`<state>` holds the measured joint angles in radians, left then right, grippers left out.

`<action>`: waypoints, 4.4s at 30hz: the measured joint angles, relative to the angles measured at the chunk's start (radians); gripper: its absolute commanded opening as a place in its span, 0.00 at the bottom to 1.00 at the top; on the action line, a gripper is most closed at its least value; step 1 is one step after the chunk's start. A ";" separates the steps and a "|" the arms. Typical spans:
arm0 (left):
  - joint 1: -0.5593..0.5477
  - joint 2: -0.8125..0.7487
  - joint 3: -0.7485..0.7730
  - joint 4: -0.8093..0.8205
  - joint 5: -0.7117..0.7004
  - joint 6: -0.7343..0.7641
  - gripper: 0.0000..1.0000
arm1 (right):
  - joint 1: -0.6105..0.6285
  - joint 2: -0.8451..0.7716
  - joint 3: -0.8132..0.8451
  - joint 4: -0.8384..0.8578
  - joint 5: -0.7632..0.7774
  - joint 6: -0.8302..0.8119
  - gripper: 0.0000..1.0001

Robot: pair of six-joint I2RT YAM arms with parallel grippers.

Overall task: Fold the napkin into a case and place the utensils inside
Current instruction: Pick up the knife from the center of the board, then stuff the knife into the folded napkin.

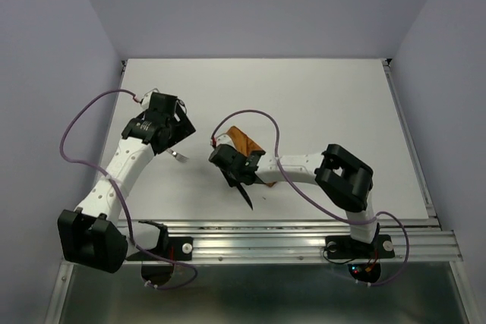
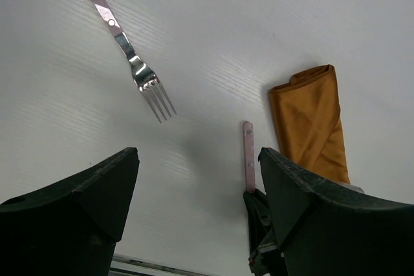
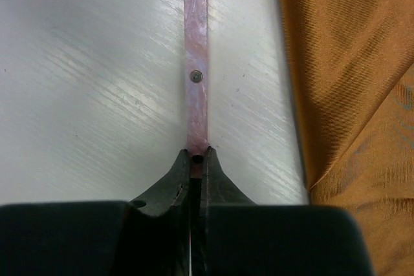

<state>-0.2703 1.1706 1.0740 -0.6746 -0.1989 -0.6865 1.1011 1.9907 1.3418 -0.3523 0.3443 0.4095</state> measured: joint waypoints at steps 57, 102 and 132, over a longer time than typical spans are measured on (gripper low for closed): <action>-0.086 0.790 0.296 0.246 0.292 0.129 0.82 | -0.226 -0.155 -0.094 -0.189 -0.106 -0.466 0.01; -0.088 0.793 0.351 0.236 0.287 0.176 0.80 | -0.290 -0.032 0.051 -0.137 -0.075 -0.564 0.01; -0.075 0.897 0.440 0.237 0.384 0.233 0.48 | -0.301 0.018 0.104 -0.109 -0.122 -0.628 0.01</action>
<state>-0.3450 2.0678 1.5139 -0.4377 0.1848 -0.4538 0.7998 2.0087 1.4460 -0.4614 0.2226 -0.2188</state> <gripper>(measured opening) 0.479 0.075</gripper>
